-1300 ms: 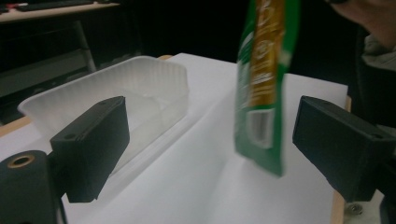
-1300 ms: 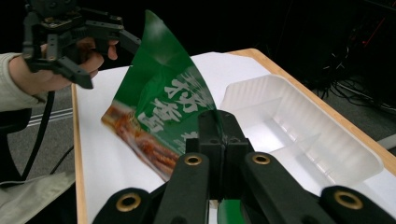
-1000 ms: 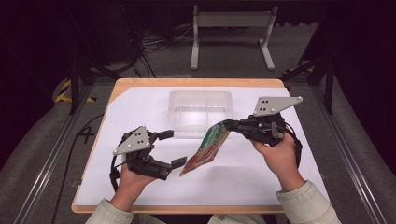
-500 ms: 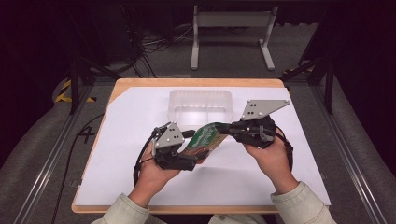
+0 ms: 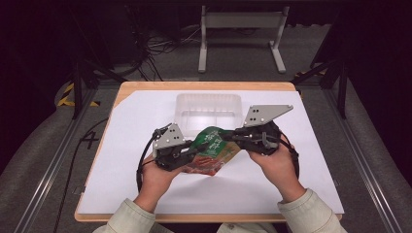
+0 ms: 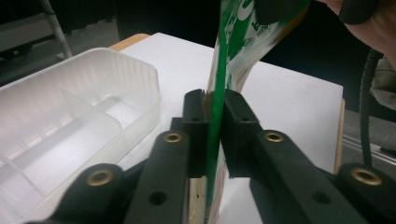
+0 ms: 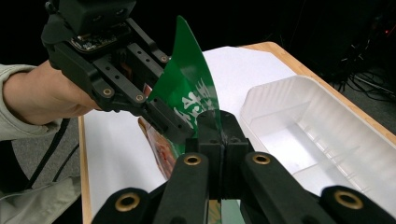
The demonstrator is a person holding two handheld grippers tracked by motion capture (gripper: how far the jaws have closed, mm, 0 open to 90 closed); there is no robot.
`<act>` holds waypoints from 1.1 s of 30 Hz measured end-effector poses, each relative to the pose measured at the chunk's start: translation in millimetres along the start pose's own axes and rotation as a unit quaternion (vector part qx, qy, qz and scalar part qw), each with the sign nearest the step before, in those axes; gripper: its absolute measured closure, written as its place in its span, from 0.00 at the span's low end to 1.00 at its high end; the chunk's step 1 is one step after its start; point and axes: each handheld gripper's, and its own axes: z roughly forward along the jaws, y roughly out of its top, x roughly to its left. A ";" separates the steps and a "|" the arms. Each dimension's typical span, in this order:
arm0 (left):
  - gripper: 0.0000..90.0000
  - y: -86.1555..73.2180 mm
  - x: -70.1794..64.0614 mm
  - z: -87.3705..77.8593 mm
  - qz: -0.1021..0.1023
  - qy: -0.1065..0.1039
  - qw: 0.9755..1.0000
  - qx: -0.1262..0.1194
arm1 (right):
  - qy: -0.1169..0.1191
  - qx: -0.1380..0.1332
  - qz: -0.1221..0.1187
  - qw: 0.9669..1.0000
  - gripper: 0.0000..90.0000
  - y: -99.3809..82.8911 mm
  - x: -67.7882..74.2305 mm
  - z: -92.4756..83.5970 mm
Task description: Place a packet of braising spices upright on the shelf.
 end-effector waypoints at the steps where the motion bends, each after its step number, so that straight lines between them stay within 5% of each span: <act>1: 0.96 -0.1 -0.7 -0.1 -0.003 0.000 1.000 -0.002 | 0.001 -0.002 0.000 1.000 1.00 0.2 -0.3 -0.4; 6: 0.97 0.7 -2.0 -2.1 0.007 0.005 1.000 -0.010 | 0.002 -0.010 -0.001 1.000 0.99 0.5 -0.4 -1.4; 10: 0.98 1.2 -1.0 -3.4 0.006 0.010 1.000 -0.013 | 0.001 -0.037 0.001 0.999 0.84 -0.4 -2.3 -5.4; 12: 0.98 1.3 -0.3 -4.2 0.000 0.013 1.000 -0.015 | -0.017 -0.066 -0.014 0.998 0.75 -2.9 -4.5 -11.7; 14: 0.98 3.8 3.7 -6.1 -0.004 0.020 0.999 -0.026 | -0.019 -0.105 -0.003 0.994 0.65 -8.5 -9.1 -25.4; 19: 0.98 13.1 9.9 -9.7 -0.025 0.027 0.998 -0.057 | -0.038 -0.143 0.023 0.989 0.64 -27.9 -17.5 -51.0; 28: 0.98 29.0 24.3 -11.4 -0.033 0.050 0.994 -0.090 | -0.048 -0.138 0.112 0.983 0.65 -81.3 -41.4 -68.9; 33: 0.98 41.1 35.6 -9.1 -0.032 0.062 0.992 -0.102 | -0.064 -0.126 0.121 0.983 0.64 -91.7 -45.7 -72.6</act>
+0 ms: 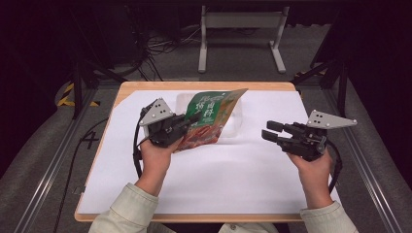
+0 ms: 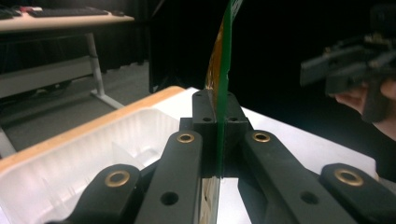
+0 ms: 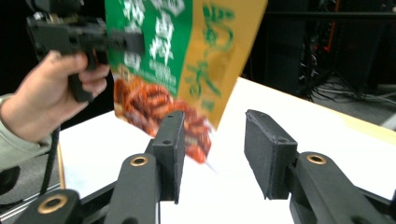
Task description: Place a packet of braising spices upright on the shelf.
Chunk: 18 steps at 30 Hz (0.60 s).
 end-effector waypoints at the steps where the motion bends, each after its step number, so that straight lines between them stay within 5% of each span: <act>1: 0.98 3.1 1.9 1.6 -0.002 0.001 1.000 0.001 | -0.008 0.013 0.000 1.000 0.63 -5.0 -1.3 -0.4; 9: 0.98 18.7 20.8 20.1 0.006 0.026 1.000 -0.001 | -0.034 0.073 -0.002 0.997 0.63 -31.7 -3.7 1.0; 18: 0.98 24.6 38.3 33.5 -0.003 0.040 0.999 -0.011 | -0.045 0.082 0.017 0.995 0.65 -45.5 -7.5 -16.1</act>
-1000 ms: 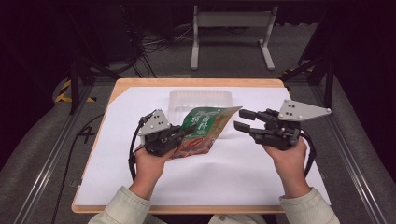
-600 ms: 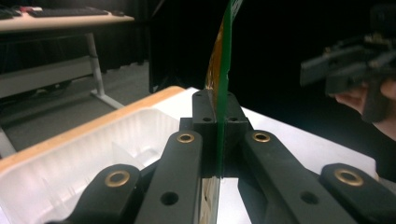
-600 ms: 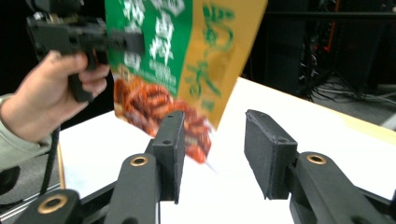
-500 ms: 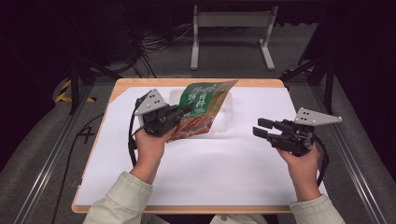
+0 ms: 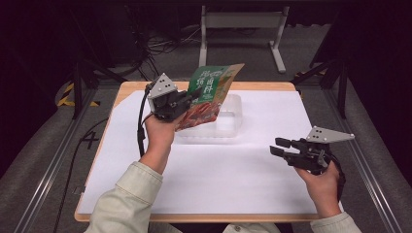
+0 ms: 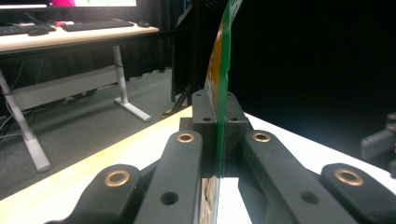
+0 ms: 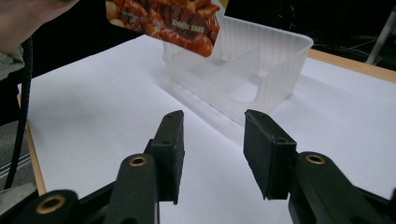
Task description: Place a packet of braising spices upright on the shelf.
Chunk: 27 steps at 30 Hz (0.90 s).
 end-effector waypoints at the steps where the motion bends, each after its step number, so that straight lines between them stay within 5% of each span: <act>1: 0.98 0.7 1.5 2.1 -0.003 0.000 1.000 0.000 | -0.002 0.002 0.004 1.000 0.65 -2.2 -0.7 -1.7; 15: 0.98 3.9 20.1 22.8 -0.019 0.013 1.000 -0.013 | -0.015 0.002 0.022 1.000 0.65 -13.7 -3.7 -15.4; 27: 0.98 -4.7 35.4 38.9 -0.032 0.066 0.997 -0.006 | -0.008 0.002 0.022 1.000 0.65 -13.9 -3.9 -13.6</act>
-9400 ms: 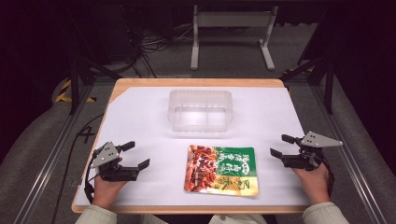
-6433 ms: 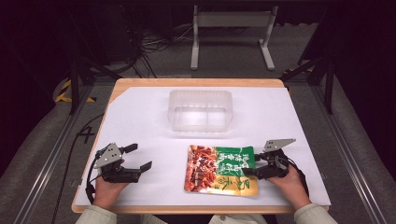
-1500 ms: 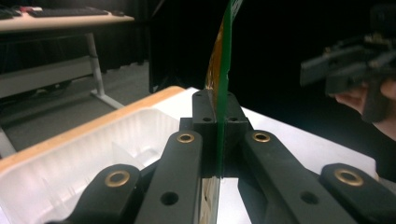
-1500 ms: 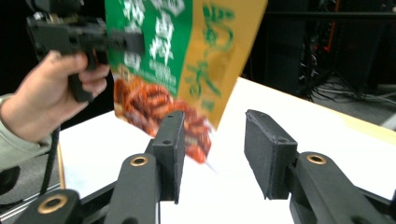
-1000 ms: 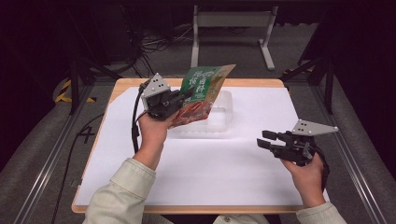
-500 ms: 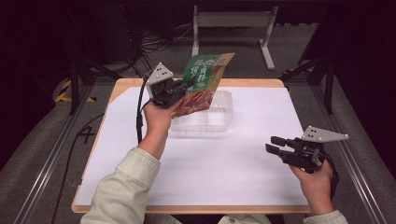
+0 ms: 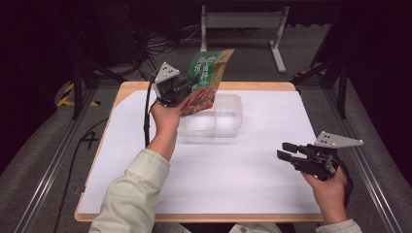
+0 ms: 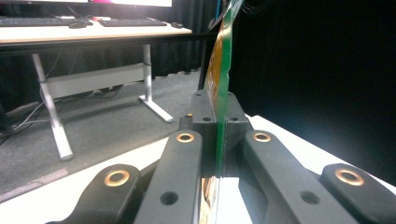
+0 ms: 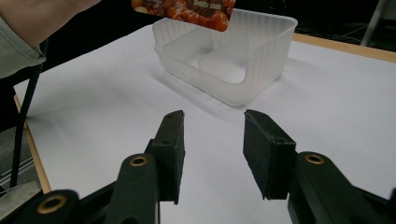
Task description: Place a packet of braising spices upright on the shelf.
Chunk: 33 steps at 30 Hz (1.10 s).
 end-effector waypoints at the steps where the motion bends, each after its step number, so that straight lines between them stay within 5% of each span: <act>1: 0.98 -0.7 0.7 1.5 -0.002 0.002 1.000 0.001 | 0.001 0.000 0.000 1.000 0.65 0.2 0.0 0.2; 22: 0.97 -18.6 -1.5 28.6 -0.016 0.023 1.000 0.012 | 0.011 -0.005 -0.005 1.000 0.64 1.4 -0.5 -1.1; 33: 0.97 -31.0 2.5 33.4 -0.048 0.020 0.999 0.014 | 0.013 -0.005 -0.004 1.000 0.64 1.5 0.2 -1.7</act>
